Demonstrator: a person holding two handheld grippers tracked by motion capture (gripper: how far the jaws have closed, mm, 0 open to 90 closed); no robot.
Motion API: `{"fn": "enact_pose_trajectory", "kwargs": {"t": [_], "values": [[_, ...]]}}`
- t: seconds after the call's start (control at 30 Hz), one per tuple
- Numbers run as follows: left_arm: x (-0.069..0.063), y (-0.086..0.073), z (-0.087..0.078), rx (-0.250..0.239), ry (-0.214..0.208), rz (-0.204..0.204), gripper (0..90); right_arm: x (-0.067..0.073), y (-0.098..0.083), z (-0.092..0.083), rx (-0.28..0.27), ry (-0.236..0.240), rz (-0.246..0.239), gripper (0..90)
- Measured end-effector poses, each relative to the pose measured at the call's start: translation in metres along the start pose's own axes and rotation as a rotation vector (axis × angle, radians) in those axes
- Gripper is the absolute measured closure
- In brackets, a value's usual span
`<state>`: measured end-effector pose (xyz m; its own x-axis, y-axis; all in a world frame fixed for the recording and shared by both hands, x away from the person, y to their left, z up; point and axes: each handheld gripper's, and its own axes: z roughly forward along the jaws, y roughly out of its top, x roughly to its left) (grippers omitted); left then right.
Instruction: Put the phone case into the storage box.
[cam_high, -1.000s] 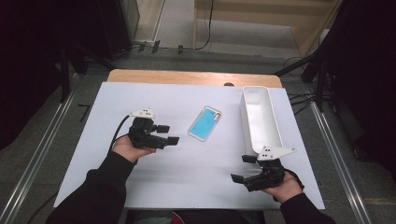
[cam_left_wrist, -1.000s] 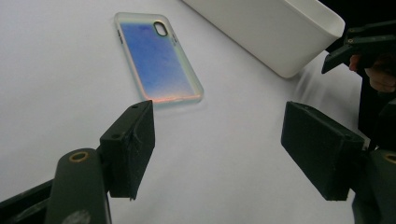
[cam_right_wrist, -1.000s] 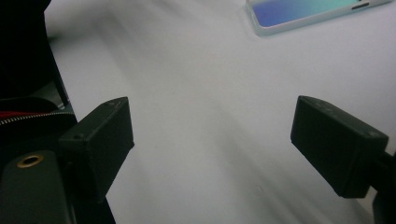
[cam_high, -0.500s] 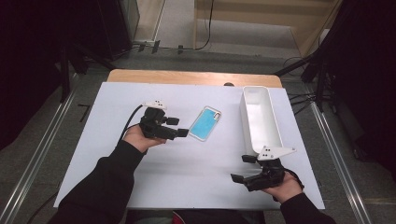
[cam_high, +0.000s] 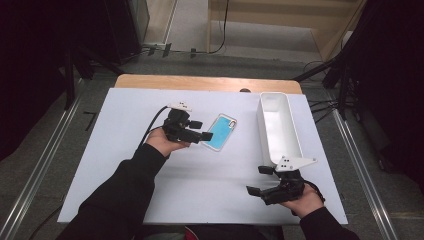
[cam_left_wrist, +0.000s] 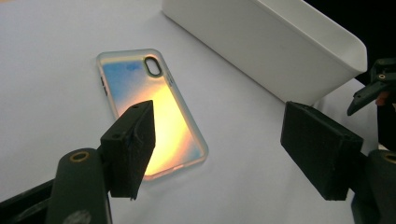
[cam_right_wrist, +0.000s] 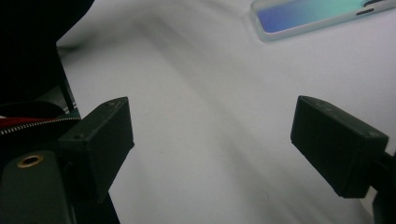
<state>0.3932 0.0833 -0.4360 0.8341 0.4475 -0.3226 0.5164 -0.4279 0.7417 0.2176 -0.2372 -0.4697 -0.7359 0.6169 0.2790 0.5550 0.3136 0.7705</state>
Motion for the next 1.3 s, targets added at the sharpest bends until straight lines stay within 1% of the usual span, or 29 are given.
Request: {"fn": "enact_pose_trajectory", "kwargs": {"t": [0.03, 0.07, 0.2, 0.27, 0.33, 0.43, 0.47, 0.5, 0.53, 0.6, 0.67, 0.73, 0.77, 0.8, 0.83, 0.87, 0.9, 0.97, 1.0, 1.03, 1.1, 1.17, 1.2, 1.23, 1.3], "values": [[0.000, 0.000, 0.000, 0.000, 0.000, 0.000, 26.0, 0.000, 0.000, 0.000, 0.000, 0.000, 0.000, 11.9], [-0.001, 0.001, 0.004, 0.005, 0.004, 0.009, 26.0, 0.001, 0.000, 0.000, 0.005, -0.001, -0.001, 11.9], [-0.003, 0.005, 0.016, 0.021, 0.008, 0.021, 26.0, 0.001, 0.000, -0.001, 0.003, -0.003, -0.004, 11.9], [-0.004, 0.006, 0.021, 0.012, 0.007, 0.015, 26.1, 0.001, 0.000, -0.001, 0.004, -0.002, -0.004, 11.9], [-0.003, 0.006, 0.023, 0.010, 0.011, 0.011, 28.2, 0.001, 0.000, 0.000, 0.005, -0.001, -0.004, 11.9], [-0.001, 0.006, 0.025, 0.016, 0.018, 0.017, 28.3, 0.001, 0.000, 0.000, 0.004, -0.001, -0.003, 11.9], [0.000, 0.005, 0.026, 0.019, 0.024, 0.007, 28.3, 0.001, 0.000, 0.000, 0.006, -0.001, -0.006, 11.9], [0.000, 0.005, 0.026, 0.019, 0.024, 0.007, 28.2, 0.001, 0.000, 0.000, 0.006, -0.001, -0.006, 12.0], [0.001, 0.004, 0.027, 0.022, 0.040, 0.012, 28.2, 0.001, 0.000, 0.000, 0.005, 0.000, -0.006, 11.9], [0.001, 0.003, 0.028, 0.026, 0.040, 0.021, 28.2, 0.001, 0.000, 0.000, 0.007, 0.000, -0.004, 11.9], [0.002, 0.002, 0.029, 0.033, 0.040, 0.016, 28.3, 0.001, 0.000, 0.000, 0.007, 0.000, -0.004, 11.9], [0.003, 0.001, 0.030, 0.031, 0.049, 0.016, 35.3, 0.001, 0.000, 0.000, 0.007, 0.000, -0.004, 11.9], [0.003, 0.001, 0.031, 0.030, 0.053, 0.013, 36.6, 0.001, 0.000, 0.000, 0.008, -0.002, -0.006, 11.9], [0.004, 0.000, 0.032, 0.031, 0.059, 0.019, 39.7, 0.001, 0.000, 0.000, 0.007, -0.002, -0.006, 11.9], [0.004, -0.001, 0.033, 0.031, 0.069, 0.016, 42.5, 0.001, 0.000, 0.000, 0.007, -0.002, -0.007, 11.9], [0.004, -0.002, 0.034, 0.033, 0.079, 0.019, 45.8, 0.001, 0.000, 0.000, 0.007, -0.002, -0.007, 11.9], [0.004, -0.002, 0.034, 0.033, 0.079, 0.019, 50.8, 0.001, 0.000, 0.000, 0.007, -0.002, -0.007, 11.9], [0.004, -0.006, 0.035, 0.029, 0.099, 0.030, 56.9, 0.001, 0.000, 0.000, 0.007, -0.004, -0.001, 11.9], [0.004, -0.008, 0.035, 0.016, 0.105, 0.021, 61.0, 0.001, 0.000, 0.000, 0.008, -0.003, 0.000, 11.9], [0.005, -0.009, 0.036, 0.019, 0.109, 0.015, 65.5, 0.001, 0.000, -0.001, 0.008, -0.004, 0.000, 11.9], [0.006, -0.013, 0.037, 0.025, 0.124, 0.018, 75.1, 0.001, 0.000, -0.001, 0.005, -0.004, -0.004, 11.9], [0.008, -0.015, 0.037, 0.040, 0.129, 0.014, 85.8, 0.001, 0.000, 0.000, 0.005, -0.003, -0.004, 11.9], [0.009, -0.016, 0.038, 0.049, 0.126, 0.003, 88.9, 0.001, 0.000, 0.000, 0.005, -0.001, -0.008, 11.9], [0.009, -0.016, 0.038, 0.049, 0.126, 0.003, 89.0, 0.001, 0.000, 0.000, 0.005, -0.001, -0.008, 11.9], [0.011, -0.019, 0.039, 0.047, 0.131, -0.015, 89.0, 0.001, 0.000, 0.000, 0.005, -0.003, -0.006, 11.9]]}}
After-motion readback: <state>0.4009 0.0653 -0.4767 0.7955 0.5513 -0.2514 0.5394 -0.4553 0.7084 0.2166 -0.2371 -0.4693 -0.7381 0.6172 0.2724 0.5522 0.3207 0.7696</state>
